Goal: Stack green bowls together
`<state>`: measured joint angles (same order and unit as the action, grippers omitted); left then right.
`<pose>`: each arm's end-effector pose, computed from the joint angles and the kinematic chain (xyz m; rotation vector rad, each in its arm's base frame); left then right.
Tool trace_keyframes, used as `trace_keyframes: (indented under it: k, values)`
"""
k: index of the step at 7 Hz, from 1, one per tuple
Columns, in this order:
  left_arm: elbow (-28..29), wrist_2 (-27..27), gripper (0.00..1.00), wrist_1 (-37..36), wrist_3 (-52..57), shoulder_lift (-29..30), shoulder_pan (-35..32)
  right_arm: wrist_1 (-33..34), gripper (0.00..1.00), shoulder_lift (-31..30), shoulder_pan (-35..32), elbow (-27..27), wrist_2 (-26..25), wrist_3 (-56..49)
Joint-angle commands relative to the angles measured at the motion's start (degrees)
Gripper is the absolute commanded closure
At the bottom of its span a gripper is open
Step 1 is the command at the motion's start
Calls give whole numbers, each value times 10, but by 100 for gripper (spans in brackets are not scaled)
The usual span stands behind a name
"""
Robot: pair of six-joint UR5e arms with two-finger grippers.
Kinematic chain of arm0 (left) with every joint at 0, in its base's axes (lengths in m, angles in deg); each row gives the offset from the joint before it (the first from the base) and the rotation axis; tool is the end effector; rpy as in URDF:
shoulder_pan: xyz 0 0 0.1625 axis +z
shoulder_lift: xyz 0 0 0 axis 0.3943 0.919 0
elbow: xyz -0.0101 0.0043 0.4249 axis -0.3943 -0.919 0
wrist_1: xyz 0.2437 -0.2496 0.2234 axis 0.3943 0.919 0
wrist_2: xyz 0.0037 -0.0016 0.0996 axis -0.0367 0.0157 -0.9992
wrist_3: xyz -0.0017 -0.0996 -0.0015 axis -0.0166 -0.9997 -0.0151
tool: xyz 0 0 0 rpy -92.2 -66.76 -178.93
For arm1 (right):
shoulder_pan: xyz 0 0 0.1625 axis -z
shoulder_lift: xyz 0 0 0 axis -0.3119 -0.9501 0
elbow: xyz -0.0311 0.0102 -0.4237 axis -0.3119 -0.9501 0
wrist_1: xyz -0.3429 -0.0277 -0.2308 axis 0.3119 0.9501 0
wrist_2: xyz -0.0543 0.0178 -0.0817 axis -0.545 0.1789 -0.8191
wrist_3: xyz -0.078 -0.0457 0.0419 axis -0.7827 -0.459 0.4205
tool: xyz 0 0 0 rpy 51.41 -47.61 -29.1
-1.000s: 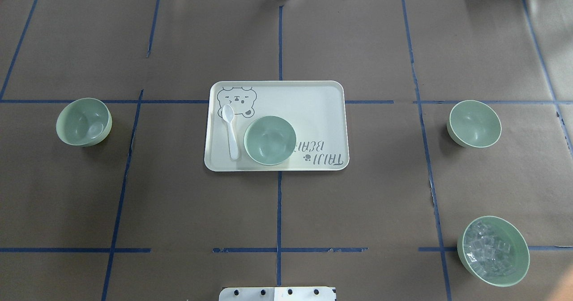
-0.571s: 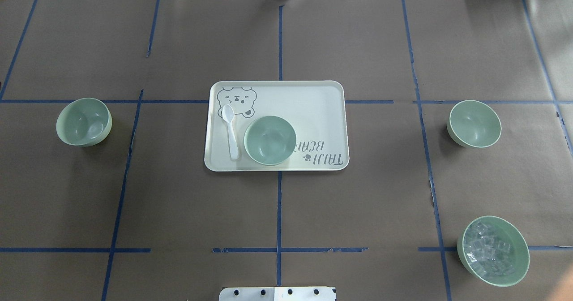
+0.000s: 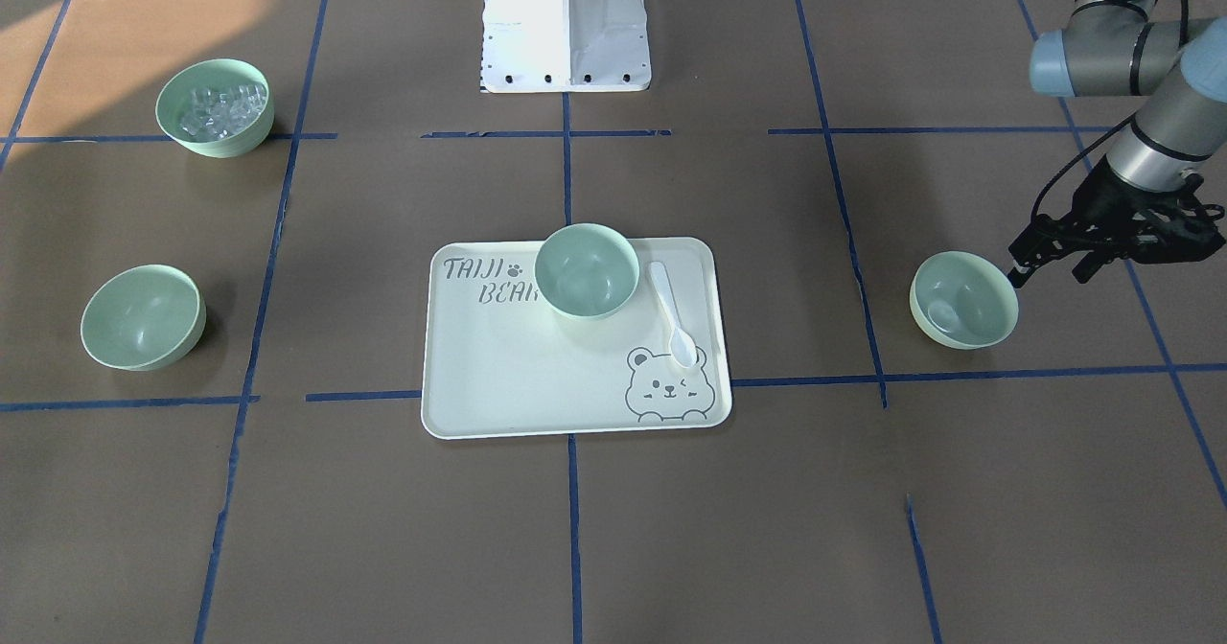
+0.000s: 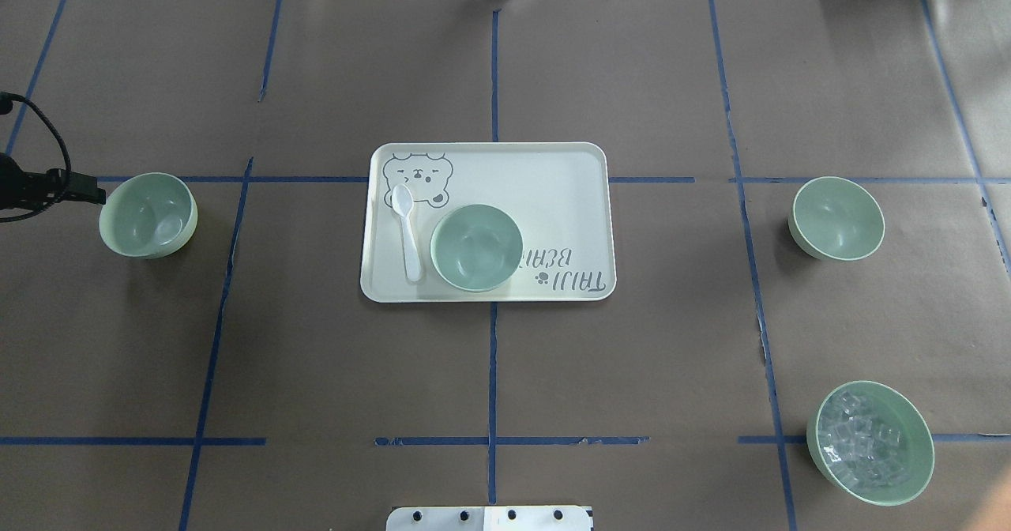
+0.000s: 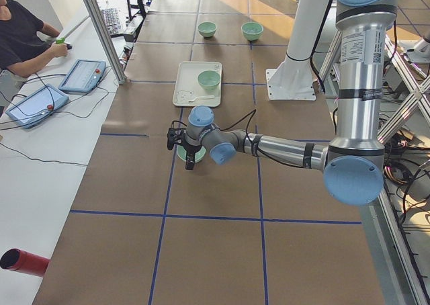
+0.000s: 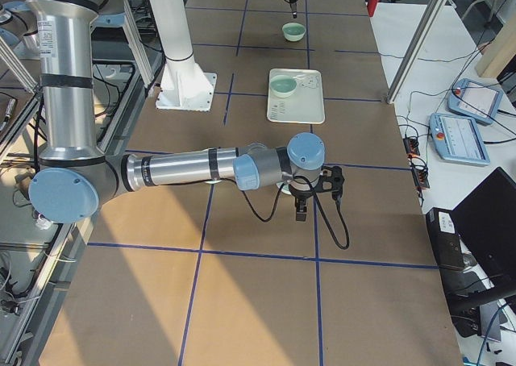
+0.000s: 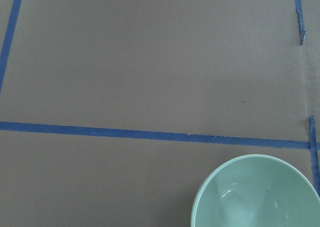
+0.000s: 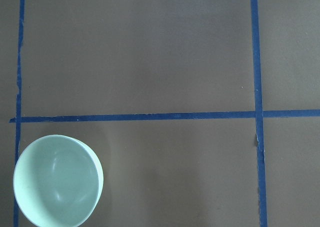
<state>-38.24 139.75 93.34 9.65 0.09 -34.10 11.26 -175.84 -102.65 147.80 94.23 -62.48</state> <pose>0.2041 -0.4800 0.5571 0.2270 0.8494 -0.1805 0.0071 -0.5023 0.5657 0.0725 -0.9234 0.0707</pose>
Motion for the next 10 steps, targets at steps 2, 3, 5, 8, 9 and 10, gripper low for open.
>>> trace_keyframes:
  k: [2,3,5,8,9,10]
  values:
    - [37,-21,6,41,-23,3,40,-7,0,0,6,0,-1,6]
    - [37,-41,15,43,-41,4,59,-7,0,0,11,0,-1,7]
    - [40,-41,70,43,-41,3,60,-10,0,1,12,0,-1,7]
    - [33,-7,100,36,-43,5,56,-12,0,13,39,-1,-14,51]
    - [34,65,100,33,-50,6,22,-41,0,15,54,-4,-19,82]
    - [28,123,100,-1,-51,25,-31,-83,0,15,75,-10,-22,138]
